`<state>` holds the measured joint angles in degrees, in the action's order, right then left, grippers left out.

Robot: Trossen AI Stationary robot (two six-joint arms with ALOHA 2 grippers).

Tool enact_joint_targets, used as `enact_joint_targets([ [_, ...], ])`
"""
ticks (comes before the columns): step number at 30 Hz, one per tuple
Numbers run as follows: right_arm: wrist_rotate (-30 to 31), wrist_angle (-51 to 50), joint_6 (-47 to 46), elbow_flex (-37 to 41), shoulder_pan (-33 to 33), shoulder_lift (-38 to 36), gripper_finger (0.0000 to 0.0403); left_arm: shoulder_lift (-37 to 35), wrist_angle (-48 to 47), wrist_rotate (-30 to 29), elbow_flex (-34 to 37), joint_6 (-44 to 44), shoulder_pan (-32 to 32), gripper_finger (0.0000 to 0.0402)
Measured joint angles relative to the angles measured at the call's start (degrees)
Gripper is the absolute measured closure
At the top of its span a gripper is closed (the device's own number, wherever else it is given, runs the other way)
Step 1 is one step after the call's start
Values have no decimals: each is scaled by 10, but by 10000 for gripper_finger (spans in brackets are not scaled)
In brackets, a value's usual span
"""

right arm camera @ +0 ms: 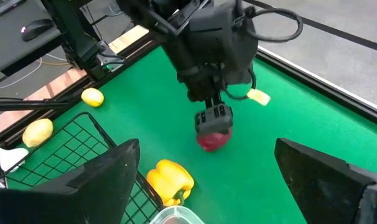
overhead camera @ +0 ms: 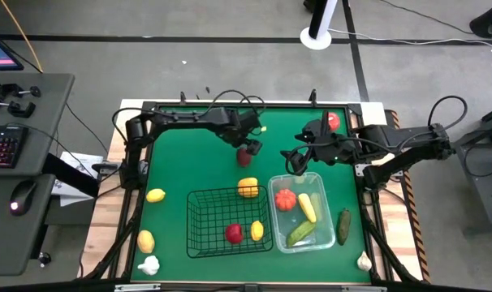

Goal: Sort produce into baskets
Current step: Put the apple into the black basket

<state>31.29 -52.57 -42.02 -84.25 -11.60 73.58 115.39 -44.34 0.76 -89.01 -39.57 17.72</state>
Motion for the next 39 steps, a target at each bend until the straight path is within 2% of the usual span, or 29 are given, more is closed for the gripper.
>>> enact_joint_targets([
  [5, 0, -11, 0, 0, 0, 0, 38, 1, 12, 2, 40, -57, -14, 78],
  [13, 0, -18, 7, 0, 0, 0, 38, -1, 92, -3, 119, -122, -23, 78],
  [19, 2, -21, 12, 0, 0, 0, 38, -3, 116, -6, 137, -128, -29, 78],
  [25, 2, -23, 16, 0, 0, 0, 38, -5, 101, -3, 126, -105, -27, 78],
  [31, 2, -24, 16, 0, 0, 0, 38, -38, 68, -7, 125, -94, -8, 78],
  [39, 2, -24, 16, 0, 0, 0, 38, -116, 4, -88, 125, -88, 10, 78],
])
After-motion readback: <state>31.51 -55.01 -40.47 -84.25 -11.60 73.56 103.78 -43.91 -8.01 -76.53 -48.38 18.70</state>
